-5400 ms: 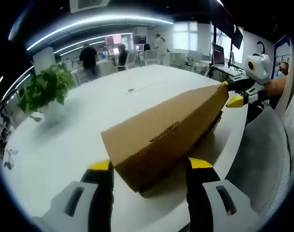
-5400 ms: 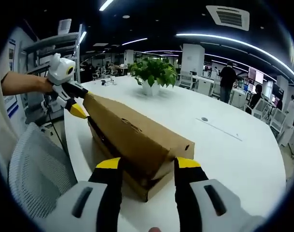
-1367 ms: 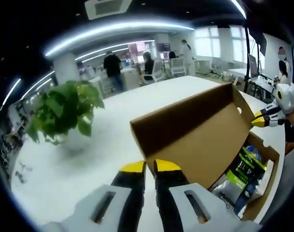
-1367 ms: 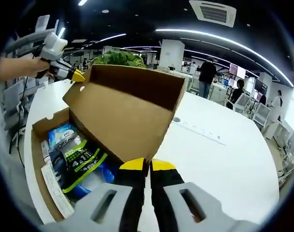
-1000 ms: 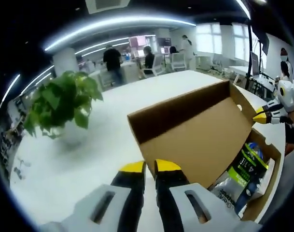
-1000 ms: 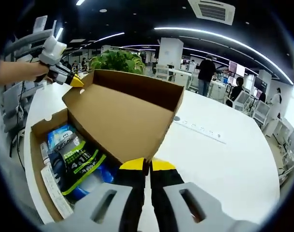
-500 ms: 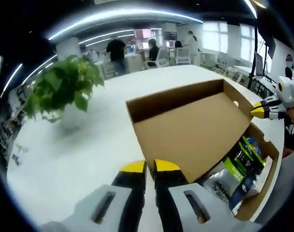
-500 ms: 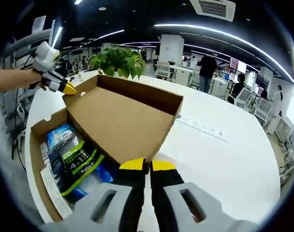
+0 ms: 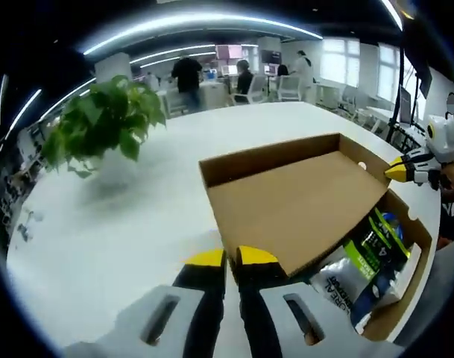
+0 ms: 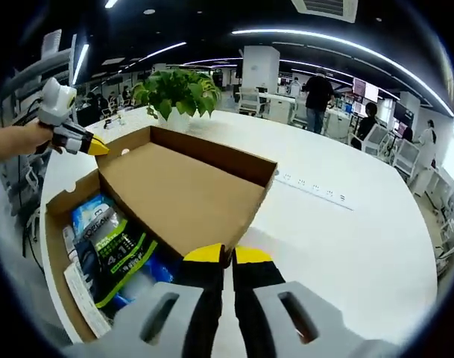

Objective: Operate the shoe box by opening the lid, removing the specified soft item, and placing it in the target area until the item is outside and the box remains undamaged.

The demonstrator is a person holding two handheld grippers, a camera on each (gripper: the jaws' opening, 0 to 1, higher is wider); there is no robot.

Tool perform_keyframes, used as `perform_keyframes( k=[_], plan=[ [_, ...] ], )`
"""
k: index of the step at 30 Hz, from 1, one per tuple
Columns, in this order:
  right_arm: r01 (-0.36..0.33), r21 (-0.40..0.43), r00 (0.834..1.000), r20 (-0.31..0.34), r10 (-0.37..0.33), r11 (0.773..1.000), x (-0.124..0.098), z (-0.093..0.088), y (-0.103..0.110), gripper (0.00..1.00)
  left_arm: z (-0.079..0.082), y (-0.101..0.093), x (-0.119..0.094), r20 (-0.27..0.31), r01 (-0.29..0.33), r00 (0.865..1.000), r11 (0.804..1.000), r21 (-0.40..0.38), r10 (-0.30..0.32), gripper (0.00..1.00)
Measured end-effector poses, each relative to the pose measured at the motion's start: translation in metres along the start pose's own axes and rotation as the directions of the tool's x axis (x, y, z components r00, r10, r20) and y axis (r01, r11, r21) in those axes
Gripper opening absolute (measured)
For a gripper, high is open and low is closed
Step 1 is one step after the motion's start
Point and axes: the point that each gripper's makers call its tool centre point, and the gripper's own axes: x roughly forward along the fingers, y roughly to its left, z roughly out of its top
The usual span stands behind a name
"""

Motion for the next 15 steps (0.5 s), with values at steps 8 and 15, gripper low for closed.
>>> perform_keyframes(
  k=[8,15],
  plan=[
    [-0.005,0.022,1.0,-0.016,0.005,1.0,0.003,-0.0013,-0.0009,0.02,-0.002,0.0012,0.0059,-0.017,-0.01,1.0,1.0,-0.009,0.01,0.02],
    [-0.009,0.024,1.0,-0.026,0.009,1.0,0.0059,-0.0024,-0.0021,0.03,-0.0037,0.0017,0.0094,-0.032,-0.006,0.999,1.0,-0.014,0.005,0.02]
  ],
)
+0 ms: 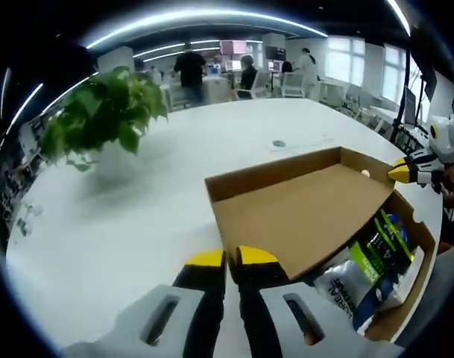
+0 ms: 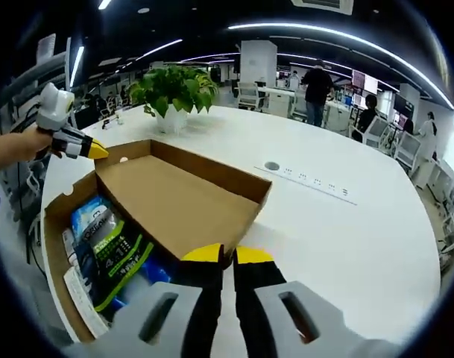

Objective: Operate the shoe box by opening the lid, removing the specified soft item, and placing it in the target area until the item is outside and the box remains undamaged.

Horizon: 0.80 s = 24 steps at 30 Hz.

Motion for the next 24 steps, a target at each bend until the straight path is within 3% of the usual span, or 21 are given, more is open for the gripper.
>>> perform_keyframes(
  k=[10,20,24],
  plan=[
    [-0.002,0.025,1.0,-0.017,0.002,1.0,0.0038,-0.0019,-0.0012,0.03,-0.0032,-0.001,0.0052,-0.015,0.005,1.0,1.0,0.008,-0.005,0.03],
    [-0.008,0.031,1.0,-0.02,0.008,0.999,0.0056,-0.0036,-0.0025,0.03,-0.0064,-0.0003,0.0074,-0.007,0.018,1.0,0.999,-0.044,-0.018,0.03],
    [-0.015,0.042,1.0,-0.021,0.016,0.999,0.0058,-0.0031,-0.002,0.04,-0.0057,-0.0039,0.0079,-0.015,0.014,1.0,1.0,-0.009,-0.014,0.04]
  ],
)
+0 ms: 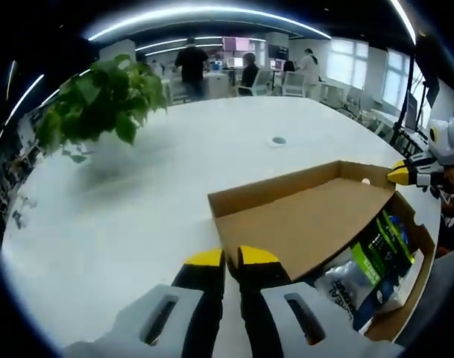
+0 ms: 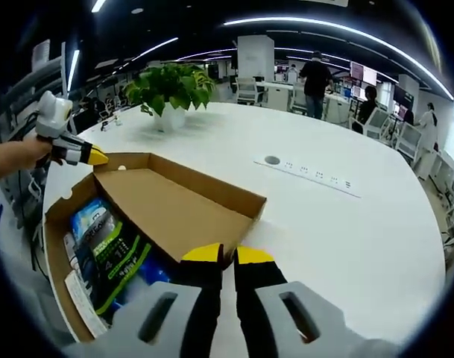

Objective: Operate the shoe box by opening the lid, removing the specified soft item, and placing it in the target area until the item is outside and the box remains undamaged.

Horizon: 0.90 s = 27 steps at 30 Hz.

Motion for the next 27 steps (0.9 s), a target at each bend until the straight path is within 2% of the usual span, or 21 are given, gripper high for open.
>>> perform_keyframes(
  k=[9,13,22,25,27],
  plan=[
    [-0.02,-0.05,1.0,0.001,0.02,0.999,-0.002,0.001,0.002,0.07,0.002,-0.004,-0.006,-0.002,-0.001,1.0,1.0,0.025,0.001,0.05],
    [-0.03,-0.043,1.0,-0.004,0.03,0.999,-0.006,0.0,0.005,0.08,0.004,-0.01,-0.012,0.011,0.015,1.0,0.999,0.031,-0.015,0.15],
    [-0.049,-0.065,0.999,-0.007,0.049,0.997,-0.021,-0.001,0.013,0.15,0.007,-0.022,-0.034,0.052,0.015,0.999,0.999,0.036,-0.017,0.27],
    [-0.052,-0.069,0.999,-0.004,0.052,0.996,-0.029,0.0,0.016,0.16,0.006,-0.026,-0.041,0.065,0.013,0.998,0.999,0.03,-0.015,0.3],
    [-0.058,-0.073,0.998,-0.002,0.058,0.996,-0.033,0.0,0.019,0.16,0.004,-0.03,-0.045,0.067,0.022,0.997,1.0,0.02,-0.024,0.26]
  ],
)
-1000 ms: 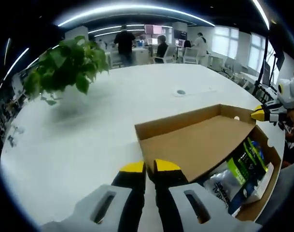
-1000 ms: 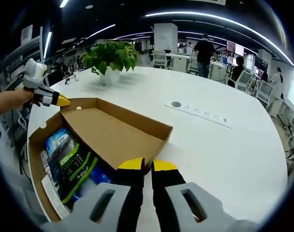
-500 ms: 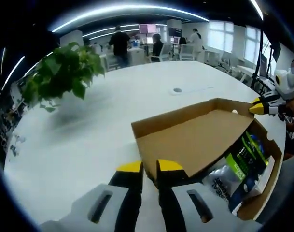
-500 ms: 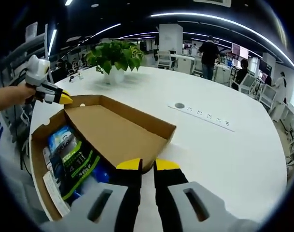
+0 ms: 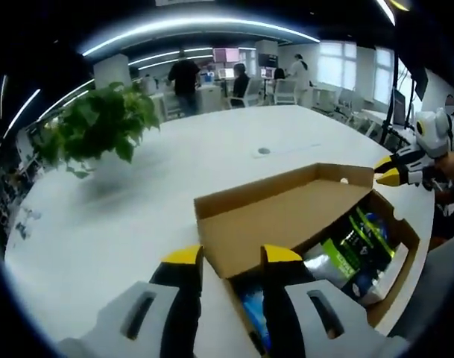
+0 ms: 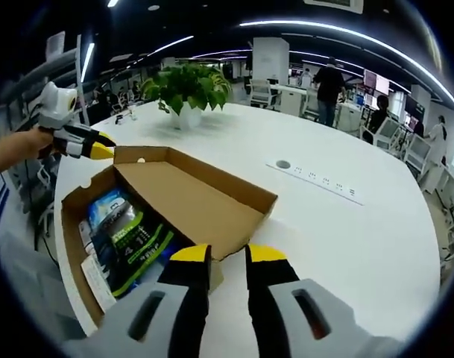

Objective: Operate the shoe box by opening the lid, removing the specified soft item, and placing it in the target area until the item is outside and the box remains undamaged.

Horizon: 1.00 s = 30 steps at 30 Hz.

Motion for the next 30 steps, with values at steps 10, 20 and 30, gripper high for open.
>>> perform_keyframes(
  k=[10,20,30],
  plan=[
    [-0.051,0.01,0.999,-0.009,0.051,0.999,-0.014,-0.001,0.018,0.17,-0.011,-0.026,-0.016,-0.002,0.034,0.999,0.999,-0.003,-0.034,0.27],
    [-0.102,0.002,0.993,-0.054,0.102,0.995,-0.015,-0.011,0.043,0.18,-0.032,-0.053,-0.025,-0.036,0.075,0.997,0.997,0.001,-0.075,0.31],
    [-0.161,-0.007,0.981,-0.107,0.159,0.987,-0.005,-0.022,0.07,0.17,-0.049,-0.071,-0.028,-0.087,0.105,0.991,0.993,0.045,-0.101,0.34]
  ],
)
